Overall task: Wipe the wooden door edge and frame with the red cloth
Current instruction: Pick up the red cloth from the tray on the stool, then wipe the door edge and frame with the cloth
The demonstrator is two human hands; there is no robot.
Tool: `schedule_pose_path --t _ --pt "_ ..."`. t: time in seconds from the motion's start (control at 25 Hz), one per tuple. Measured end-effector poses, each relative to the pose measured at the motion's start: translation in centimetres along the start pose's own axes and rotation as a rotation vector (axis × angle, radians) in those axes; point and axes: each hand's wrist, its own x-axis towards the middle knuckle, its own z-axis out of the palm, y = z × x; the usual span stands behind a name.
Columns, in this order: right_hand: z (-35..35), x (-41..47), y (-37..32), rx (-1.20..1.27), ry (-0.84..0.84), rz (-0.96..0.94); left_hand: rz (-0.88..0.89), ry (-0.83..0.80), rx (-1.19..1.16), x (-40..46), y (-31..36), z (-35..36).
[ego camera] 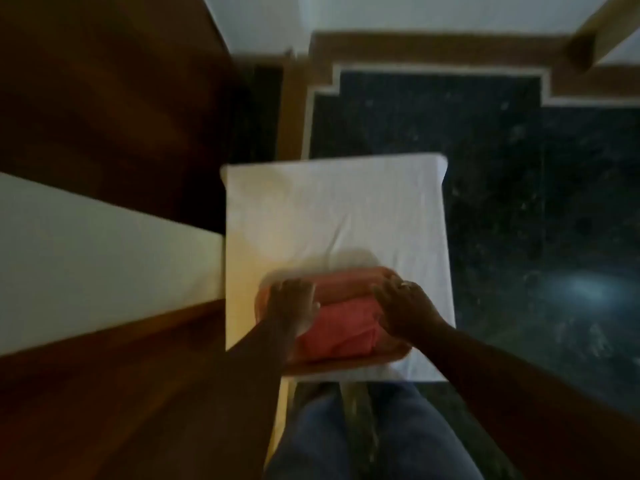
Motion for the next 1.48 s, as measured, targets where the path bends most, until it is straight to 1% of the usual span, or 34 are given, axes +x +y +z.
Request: schedule_pose_path --t 0.08,0.12,0.16,0.24,0.28,0.32,0.36,0.4,0.44,0.48,0.52,0.56,0.6,0.64,0.76,0.84,0.88,1.0,1.04,1.12,1.2,1.28,1.36,1.44,1.48 --pt "5.7 2.2 -0.1 -0.012 -0.035 -0.081 0.004 -0.170 -0.014 2.3 -1.0 5.4" --pt "8.2 3.1 -0.2 -0.013 -0.043 -0.115 -0.009 -0.222 -0.030 3.0 -1.5 8.0" --pt "9.3 3.9 -0.5 -0.023 -0.070 -0.111 -0.022 -0.247 -0.056 3.3 -2.0 9.8" --pt "12.1 5.7 -0.8 -0.050 -0.103 -0.099 -0.041 -0.213 -0.085 4.4 -2.2 12.6" --pt "13.1 6.5 -0.8 -0.070 -0.093 -0.099 -0.048 -0.182 -0.087 5.0 -2.3 13.5" --pt "13.3 6.9 -1.0 -0.115 -0.110 -0.085 -0.042 -0.152 -0.080 5.6 -2.2 13.9" --pt "13.4 7.1 -1.0 -0.146 -0.147 -0.070 -0.038 -0.157 -0.071 5.9 -2.4 13.9" --pt "13.1 6.8 -1.1 -0.136 -0.200 -0.037 -0.041 -0.186 -0.119 5.9 -2.6 13.8" --pt "12.6 6.0 -1.2 -0.060 -0.256 0.013 -0.045 -0.207 -0.226 5.3 -2.7 13.3" --pt "11.4 4.8 -1.3 0.090 -0.333 0.068 -0.053 -0.217 -0.365 4.0 -2.9 12.5" --pt "9.9 3.6 -1.4 0.311 -0.444 0.137 -0.064 -0.214 -0.510 2.4 -3.1 11.4" --pt "7.8 2.2 -1.5 0.563 -0.516 0.229 -0.077 -0.173 -0.661 0.5 -3.1 9.9" --pt "5.5 0.7 -1.6 0.755 -0.514 0.292 -0.107 -0.101 -0.824 -1.7 -3.0 8.1" --pt "3.4 -0.7 -1.9 0.883 -0.447 0.318 -0.148 -0.011 -0.990 -4.0 -2.9 6.5" --pt "-4.5 -4.2 -4.1 1.224 -0.194 0.355 -0.295 0.331 -1.441 -11.4 -2.4 1.3" --pt "-9.8 -4.9 -6.4 1.412 -0.085 0.327 -0.378 0.518 -1.643 -16.1 -2.0 -1.6" --pt "-12.8 -5.1 -8.2 1.438 -0.060 0.272 -0.414 0.625 -1.715 -18.7 -1.9 -3.0" --pt "-20.6 -5.1 -14.6 1.300 0.022 0.019 -0.474 0.984 -1.819 -26.0 -2.3 -7.4" --pt "-22.7 -5.1 -17.0 1.287 0.061 -0.076 -0.479 1.109 -1.821 -28.4 -2.9 -8.9" --pt "-27.3 -5.3 -22.1 1.299 0.157 -0.264 -0.442 1.344 -1.720 -33.9 -5.2 -11.9" --pt "-31.8 -5.9 -27.2 1.291 0.331 -0.419 -0.347 1.507 -1.592 -39.3 -8.2 -14.6" --pt "-36.1 -7.0 -32.6 1.187 0.559 -0.508 -0.257 1.573 -1.413 -45.0 -11.1 -17.3" --pt "-39.2 -8.1 -37.5 1.072 0.744 -0.539 -0.263 1.577 -1.210 -48.8 -13.3 -19.1" --pt "-41.2 -9.3 -42.1 1.061 0.851 -0.563 -0.303 1.569 -1.034 -51.0 -15.3 -20.3" --pt "-41.6 -9.9 -44.3 1.104 0.884 -0.562 -0.336 1.571 -0.945 -51.8 -16.3 -20.9"
